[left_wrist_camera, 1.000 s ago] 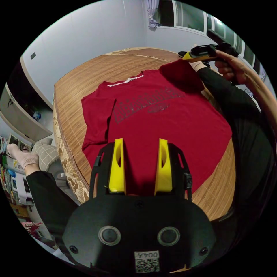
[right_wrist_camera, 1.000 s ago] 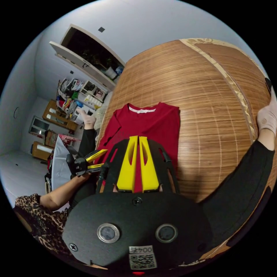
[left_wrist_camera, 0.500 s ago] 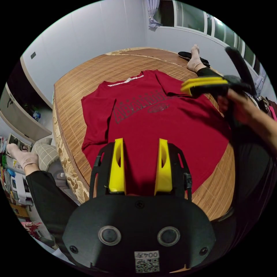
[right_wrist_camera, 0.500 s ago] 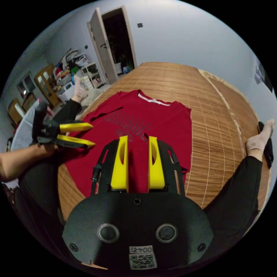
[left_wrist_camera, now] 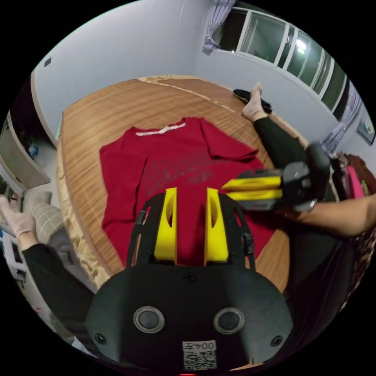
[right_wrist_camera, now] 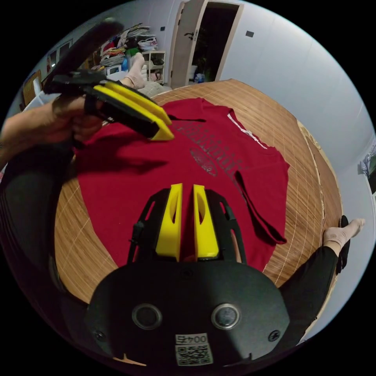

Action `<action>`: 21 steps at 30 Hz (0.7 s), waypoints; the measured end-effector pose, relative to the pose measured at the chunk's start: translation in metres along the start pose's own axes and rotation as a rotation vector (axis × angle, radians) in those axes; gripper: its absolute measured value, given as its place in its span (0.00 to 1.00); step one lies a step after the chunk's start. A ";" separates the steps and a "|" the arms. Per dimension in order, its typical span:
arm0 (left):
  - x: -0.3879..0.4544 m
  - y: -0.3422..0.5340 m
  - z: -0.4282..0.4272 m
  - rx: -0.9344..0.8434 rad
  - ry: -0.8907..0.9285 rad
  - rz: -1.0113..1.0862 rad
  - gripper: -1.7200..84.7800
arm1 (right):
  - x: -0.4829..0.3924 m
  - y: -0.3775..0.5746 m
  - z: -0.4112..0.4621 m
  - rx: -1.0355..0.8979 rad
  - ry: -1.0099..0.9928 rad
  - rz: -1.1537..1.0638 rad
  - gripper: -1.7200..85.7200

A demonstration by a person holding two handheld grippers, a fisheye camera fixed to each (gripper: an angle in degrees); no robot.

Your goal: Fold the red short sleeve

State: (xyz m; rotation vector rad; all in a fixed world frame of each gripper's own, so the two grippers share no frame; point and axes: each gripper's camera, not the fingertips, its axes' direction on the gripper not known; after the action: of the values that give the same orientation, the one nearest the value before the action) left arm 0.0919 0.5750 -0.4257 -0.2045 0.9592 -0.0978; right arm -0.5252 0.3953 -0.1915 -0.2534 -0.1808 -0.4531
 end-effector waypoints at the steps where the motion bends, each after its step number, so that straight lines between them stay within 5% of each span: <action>1: -0.004 -0.018 0.009 -0.001 0.075 -0.030 0.15 | -0.002 0.001 0.002 0.002 -0.014 0.007 0.09; 11: -0.022 -0.101 0.091 -0.089 0.271 -0.227 0.11 | -0.015 0.005 0.012 0.005 -0.054 0.024 0.09; 21: 0.005 -0.151 0.117 -0.135 0.018 -0.059 0.04 | -0.010 0.012 0.019 0.004 -0.088 0.043 0.08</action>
State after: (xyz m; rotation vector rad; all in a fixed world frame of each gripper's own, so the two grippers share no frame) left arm 0.1921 0.4418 -0.3314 -0.3572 0.9789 -0.0888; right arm -0.5312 0.4149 -0.1782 -0.2733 -0.2615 -0.3989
